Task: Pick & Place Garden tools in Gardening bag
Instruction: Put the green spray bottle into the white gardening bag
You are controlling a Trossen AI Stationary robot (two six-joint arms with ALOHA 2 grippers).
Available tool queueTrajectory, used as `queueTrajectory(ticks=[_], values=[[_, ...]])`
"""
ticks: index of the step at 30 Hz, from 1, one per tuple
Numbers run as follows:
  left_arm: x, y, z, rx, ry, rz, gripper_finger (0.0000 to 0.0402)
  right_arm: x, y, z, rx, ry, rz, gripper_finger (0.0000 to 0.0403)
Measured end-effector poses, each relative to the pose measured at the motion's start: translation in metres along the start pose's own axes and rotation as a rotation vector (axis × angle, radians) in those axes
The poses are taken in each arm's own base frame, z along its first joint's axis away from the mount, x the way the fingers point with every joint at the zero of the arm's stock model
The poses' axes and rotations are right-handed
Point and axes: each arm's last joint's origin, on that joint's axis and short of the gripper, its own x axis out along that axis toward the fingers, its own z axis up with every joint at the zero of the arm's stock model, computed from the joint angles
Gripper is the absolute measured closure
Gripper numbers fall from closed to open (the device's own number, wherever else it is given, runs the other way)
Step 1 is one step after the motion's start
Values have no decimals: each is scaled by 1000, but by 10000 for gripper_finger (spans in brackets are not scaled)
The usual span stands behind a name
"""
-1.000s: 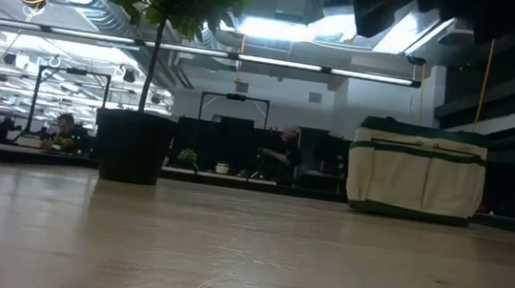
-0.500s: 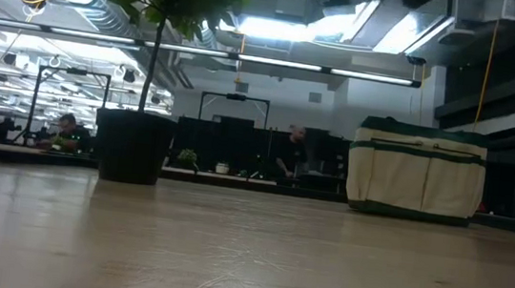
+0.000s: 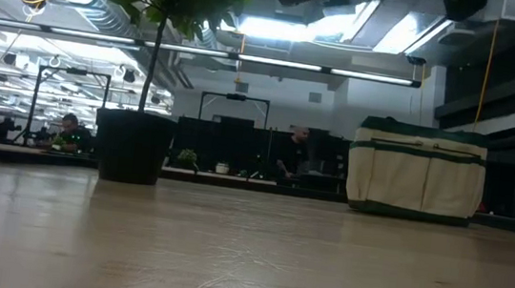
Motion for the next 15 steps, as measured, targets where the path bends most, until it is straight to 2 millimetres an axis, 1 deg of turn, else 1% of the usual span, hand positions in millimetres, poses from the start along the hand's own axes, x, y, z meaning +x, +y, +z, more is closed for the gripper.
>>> queueTrajectory(ticks=[6,11,15], values=[[-2,-15,-2,89,106,115,162,-16,1,-3,-5,7,-76,352],[-3,-21,-2,100,148,174,162,-24,-1,-7,-7,36,-175,352],[-3,-23,-2,96,160,179,162,-28,-4,-11,3,67,-252,352]])
